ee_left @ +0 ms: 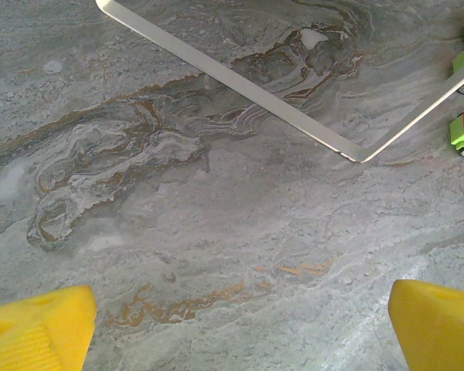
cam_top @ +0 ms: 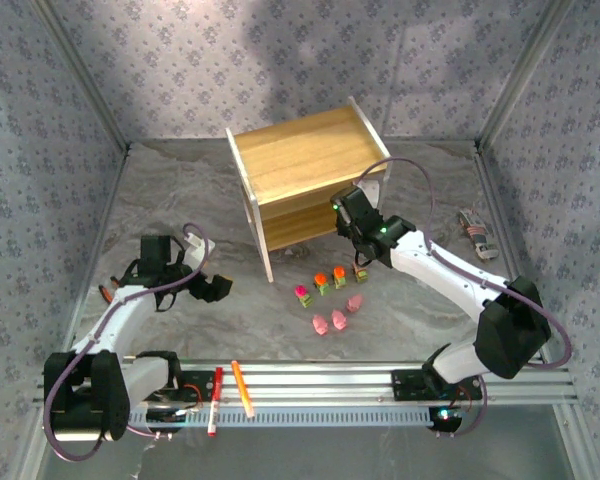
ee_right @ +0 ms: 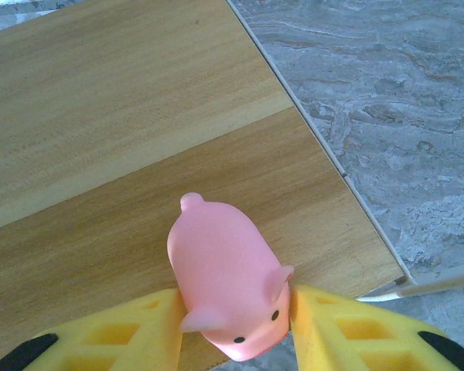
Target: Place and organize the plastic toys onto the shelf
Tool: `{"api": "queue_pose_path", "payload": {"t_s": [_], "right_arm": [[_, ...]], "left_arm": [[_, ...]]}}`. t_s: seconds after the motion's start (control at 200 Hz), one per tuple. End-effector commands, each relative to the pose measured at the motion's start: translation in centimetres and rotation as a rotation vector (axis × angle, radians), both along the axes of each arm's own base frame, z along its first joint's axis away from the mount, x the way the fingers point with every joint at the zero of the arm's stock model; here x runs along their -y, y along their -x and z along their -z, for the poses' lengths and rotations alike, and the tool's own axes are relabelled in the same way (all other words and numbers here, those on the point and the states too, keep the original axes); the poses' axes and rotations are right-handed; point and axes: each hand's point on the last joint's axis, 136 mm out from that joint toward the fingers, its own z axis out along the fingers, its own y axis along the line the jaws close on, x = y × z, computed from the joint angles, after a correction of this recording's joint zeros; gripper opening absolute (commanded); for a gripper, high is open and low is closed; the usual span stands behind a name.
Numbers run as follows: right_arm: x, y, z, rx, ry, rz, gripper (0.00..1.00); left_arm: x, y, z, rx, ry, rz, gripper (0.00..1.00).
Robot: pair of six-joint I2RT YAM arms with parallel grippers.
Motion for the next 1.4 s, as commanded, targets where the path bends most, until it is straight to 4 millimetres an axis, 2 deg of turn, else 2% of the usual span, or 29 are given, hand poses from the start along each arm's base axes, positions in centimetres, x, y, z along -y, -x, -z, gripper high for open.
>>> {"api": "queue_pose_path", "payload": {"t_s": [0.0,0.14,0.21,0.455,0.84,1.059,1.394], "right_arm": [[-0.1,-0.1,-0.1,0.001,0.004,0.004,0.47],[-0.2,0.2,-0.8,0.017,0.001,0.0,0.56],[-0.2,0.5,-1.1,0.025,0.0,-0.004,0.58],[-0.2,1.6,-1.9,0.042,0.013,-0.007,0.59],[1.5,4.4,-2.4,0.049,0.027,0.002,0.59],[2.0,7.2,-1.6,0.061,0.036,-0.036,0.6],[2.3,12.6,2.0,0.088,0.053,-0.039,0.63]], "left_arm": [[0.3,0.2,-0.3,0.01,0.004,0.017,0.97],[0.3,0.2,-0.3,0.012,0.004,0.017,0.97],[0.2,0.2,-0.3,0.01,0.004,0.016,0.97],[0.3,0.2,-0.4,0.013,0.005,0.017,0.97],[0.2,0.2,-0.4,0.013,0.004,0.016,0.97],[0.6,0.5,-0.4,0.008,0.018,0.033,0.97],[2.6,2.5,-0.5,0.009,0.078,0.141,0.97]]}}
